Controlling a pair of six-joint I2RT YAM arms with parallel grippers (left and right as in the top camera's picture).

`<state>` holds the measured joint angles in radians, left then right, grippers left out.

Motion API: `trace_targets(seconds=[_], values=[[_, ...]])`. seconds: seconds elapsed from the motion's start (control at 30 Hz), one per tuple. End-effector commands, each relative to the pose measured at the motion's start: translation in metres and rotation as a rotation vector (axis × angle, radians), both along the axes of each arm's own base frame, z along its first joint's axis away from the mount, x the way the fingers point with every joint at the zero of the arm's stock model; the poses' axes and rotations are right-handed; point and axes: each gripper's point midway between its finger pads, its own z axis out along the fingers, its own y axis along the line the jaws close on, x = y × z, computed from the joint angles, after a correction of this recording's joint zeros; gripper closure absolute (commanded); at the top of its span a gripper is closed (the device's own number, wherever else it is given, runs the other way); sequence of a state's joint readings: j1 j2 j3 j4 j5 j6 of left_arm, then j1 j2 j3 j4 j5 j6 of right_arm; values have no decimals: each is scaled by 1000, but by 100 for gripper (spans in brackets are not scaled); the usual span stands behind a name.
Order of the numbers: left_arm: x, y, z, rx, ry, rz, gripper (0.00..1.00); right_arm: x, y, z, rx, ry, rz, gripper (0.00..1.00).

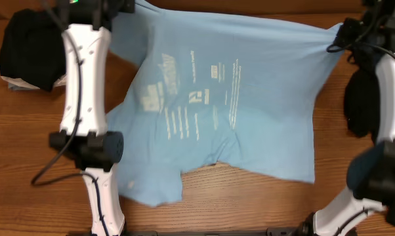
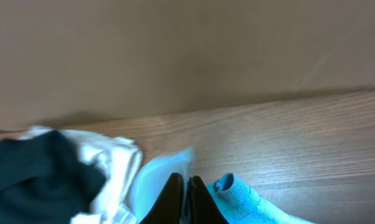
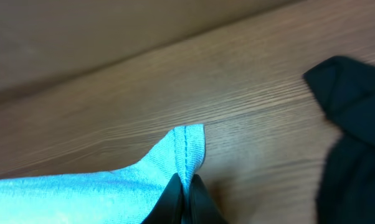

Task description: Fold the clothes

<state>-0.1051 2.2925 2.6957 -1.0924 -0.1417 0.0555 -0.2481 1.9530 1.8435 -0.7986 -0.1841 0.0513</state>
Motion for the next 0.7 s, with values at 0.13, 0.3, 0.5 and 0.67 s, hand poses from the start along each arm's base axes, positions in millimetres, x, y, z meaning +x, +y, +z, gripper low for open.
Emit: trace_targets(seconds=[0.13,0.3,0.5,0.67], values=[[27,-17,-58,-16,70,-63,96,23,-8,-66,15,70,2,96],[4,-16,-80,-12,197,-57,96,8,-4,-74,34,138,1,96],[-39,-11,-113,-31,417,-7,96,-19,3,-91,70,270,-4,96],[-62,-9,-137,-20,551,3,96,-35,7,-103,89,341,-5,96]])
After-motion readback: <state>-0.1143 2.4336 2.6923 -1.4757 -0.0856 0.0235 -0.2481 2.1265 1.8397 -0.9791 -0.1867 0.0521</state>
